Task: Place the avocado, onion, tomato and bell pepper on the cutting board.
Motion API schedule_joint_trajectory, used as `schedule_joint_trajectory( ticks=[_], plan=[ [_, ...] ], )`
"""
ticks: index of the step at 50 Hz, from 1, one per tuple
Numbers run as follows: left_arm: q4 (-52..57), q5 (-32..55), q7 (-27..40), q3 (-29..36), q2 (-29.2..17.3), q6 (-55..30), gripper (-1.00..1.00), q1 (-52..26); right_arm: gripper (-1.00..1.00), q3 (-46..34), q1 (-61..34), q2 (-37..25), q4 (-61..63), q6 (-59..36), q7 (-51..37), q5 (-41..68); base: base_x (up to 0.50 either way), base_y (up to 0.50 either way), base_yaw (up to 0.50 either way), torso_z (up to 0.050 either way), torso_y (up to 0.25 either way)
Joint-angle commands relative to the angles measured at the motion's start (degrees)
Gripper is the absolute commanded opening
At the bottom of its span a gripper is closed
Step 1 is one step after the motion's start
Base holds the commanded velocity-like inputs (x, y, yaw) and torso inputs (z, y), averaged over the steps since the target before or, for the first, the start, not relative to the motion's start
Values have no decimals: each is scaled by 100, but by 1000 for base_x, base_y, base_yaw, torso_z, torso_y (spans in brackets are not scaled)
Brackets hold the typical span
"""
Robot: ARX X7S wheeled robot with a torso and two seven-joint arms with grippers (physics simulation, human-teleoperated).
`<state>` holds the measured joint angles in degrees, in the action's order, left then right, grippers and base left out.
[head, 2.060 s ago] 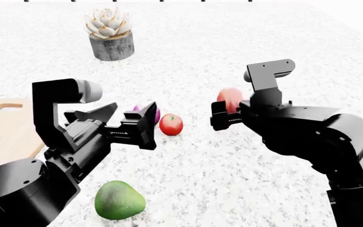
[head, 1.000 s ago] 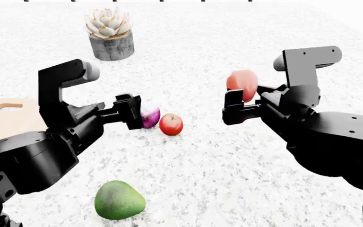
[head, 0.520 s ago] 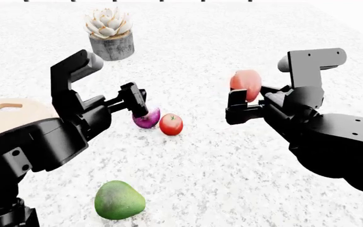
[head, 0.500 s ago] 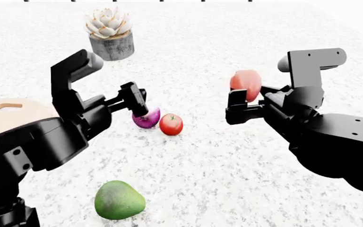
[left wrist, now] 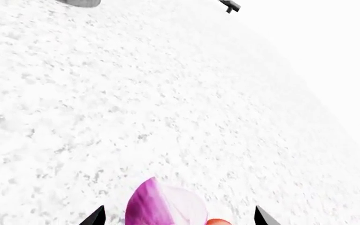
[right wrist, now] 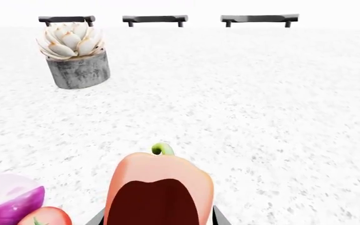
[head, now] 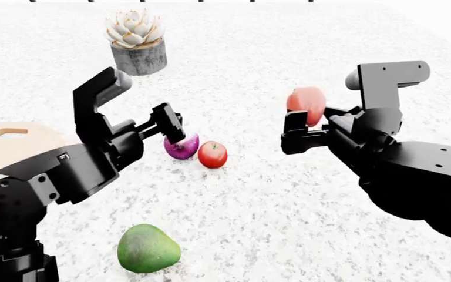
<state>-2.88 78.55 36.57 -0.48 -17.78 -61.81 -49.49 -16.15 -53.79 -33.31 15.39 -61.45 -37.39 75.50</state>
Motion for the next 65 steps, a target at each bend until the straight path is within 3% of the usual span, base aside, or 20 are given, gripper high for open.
schedule_joint_trajectory(
  ticks=[1,34,65],
  plan=[
    [-423,-248,-246,162,48,165,100,-80,-100,-18,7,-21,-40,51,193,-224,0,0,0,0,0],
    [-1718,-1155,-1139,828,184,769,100,-476,-100,62,94,-160,9,107,130,-98,0,0,0,0,0],
    [-2444,-1231,-1569,1095,341,815,100,-547,-100,-54,84,-161,-193,249,307,-274,0,0,0,0,0]
  ],
)
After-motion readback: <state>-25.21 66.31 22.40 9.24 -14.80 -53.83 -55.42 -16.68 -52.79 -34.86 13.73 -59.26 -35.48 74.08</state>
